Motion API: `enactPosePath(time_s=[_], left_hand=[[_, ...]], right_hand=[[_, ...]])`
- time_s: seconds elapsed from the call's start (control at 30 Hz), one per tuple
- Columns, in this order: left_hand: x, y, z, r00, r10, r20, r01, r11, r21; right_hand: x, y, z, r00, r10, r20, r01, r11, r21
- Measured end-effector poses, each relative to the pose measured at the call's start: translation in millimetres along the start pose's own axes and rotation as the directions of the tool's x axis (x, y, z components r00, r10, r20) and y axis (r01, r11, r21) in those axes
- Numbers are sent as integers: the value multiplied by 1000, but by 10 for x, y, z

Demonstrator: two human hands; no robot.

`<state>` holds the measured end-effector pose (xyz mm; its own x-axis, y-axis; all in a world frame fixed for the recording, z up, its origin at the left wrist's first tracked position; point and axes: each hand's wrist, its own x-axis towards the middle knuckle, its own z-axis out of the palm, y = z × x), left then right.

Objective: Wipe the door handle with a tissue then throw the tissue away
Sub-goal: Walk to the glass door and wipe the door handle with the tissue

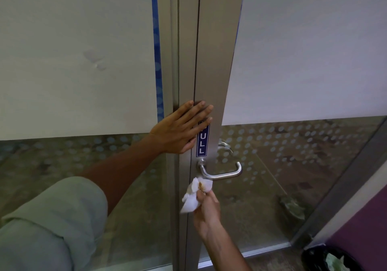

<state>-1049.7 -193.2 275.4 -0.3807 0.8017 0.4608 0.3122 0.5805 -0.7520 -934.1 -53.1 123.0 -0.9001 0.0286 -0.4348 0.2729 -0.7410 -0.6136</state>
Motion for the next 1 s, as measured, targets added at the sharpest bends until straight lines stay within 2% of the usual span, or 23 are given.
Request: enactPosePath(time_s=[0.07,0.2,0.33,0.5,0.63,0.8,1.0], left_hand=[[-3,3,5,1000,-1,2,1,1000,-7],[-6,-1,29,1000,-5,-6,5,1000,-13],[-7,8,56,1000,-5,-7,5,1000,-26],[-6,5,60,1000,-7,-8,7,999,-35],[-6,9,51,1000,-8,-4,8,1000,-23],[-8,2,38,1000,-4,0,4,1000,-22],[0,4,29,1000,-3,0,3,1000,-21]], right_hand=[[35,7,-164,995,-19,-100,10,996,-92],[70,-148,-252,993,-23,-118,13,997,-82],[117,-324,-216,998,-39,-40,40,999,23],[193,-357,-169,988,-43,-146,72,978,198],[203,-373,-129,994,-12,-106,41,959,280],[192,-403,95,999,45,13,-47,960,277],[180,-454,132,996,80,-37,-68,964,257]])
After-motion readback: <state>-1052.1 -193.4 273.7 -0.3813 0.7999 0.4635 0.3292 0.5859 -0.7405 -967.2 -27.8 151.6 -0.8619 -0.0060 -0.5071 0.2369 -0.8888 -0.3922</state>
